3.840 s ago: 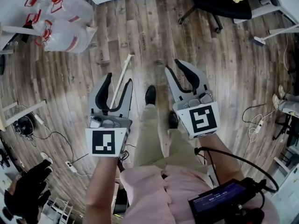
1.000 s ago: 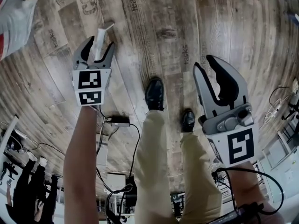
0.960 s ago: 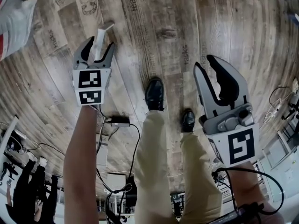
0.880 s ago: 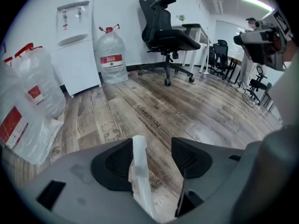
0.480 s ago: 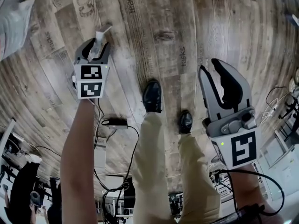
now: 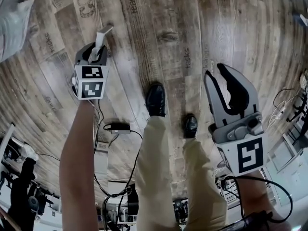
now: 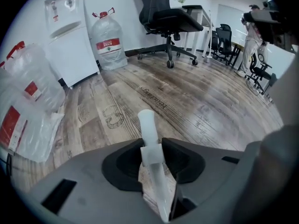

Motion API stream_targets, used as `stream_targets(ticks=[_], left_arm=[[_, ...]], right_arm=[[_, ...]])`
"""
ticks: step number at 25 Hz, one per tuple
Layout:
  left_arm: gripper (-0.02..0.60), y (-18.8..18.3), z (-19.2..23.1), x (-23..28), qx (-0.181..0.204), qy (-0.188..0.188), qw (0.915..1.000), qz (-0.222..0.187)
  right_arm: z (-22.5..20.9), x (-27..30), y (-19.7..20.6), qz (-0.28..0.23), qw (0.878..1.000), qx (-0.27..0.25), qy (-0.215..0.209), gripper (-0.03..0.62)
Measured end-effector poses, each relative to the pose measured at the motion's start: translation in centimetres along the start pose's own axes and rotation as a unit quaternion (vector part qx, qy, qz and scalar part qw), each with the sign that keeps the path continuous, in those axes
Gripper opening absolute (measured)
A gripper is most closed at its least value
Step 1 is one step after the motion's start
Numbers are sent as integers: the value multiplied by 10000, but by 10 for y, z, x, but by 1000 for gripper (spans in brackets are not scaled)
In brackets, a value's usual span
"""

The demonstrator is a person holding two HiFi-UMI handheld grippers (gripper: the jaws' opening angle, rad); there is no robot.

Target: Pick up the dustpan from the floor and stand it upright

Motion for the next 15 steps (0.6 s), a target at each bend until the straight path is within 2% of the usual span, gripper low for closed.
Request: stream_targets(ticks=[4,8,15], left_arm=[[117,-2,-3,0,-187,40,9998,28],[117,-4,-7,-14,-114,-38,9999,-33],[117,-4,-12,-79,-195,-228,9993,-235]], right_arm=[[-3,-3,5,41,10000,-4,27,98],[-1,-9,2,38,10000,-38,-31,97],[11,-41,-29,-228,9996,-115,-104,95]])
Point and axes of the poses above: the fingertips, and each gripper's own axes: x forward along the fingers, z to its left, y out of its underside, the point moved 10 cm from there along -x, backward along the fingers, and after that the axes turned 10 degrees about z, right-handed, at the moved point
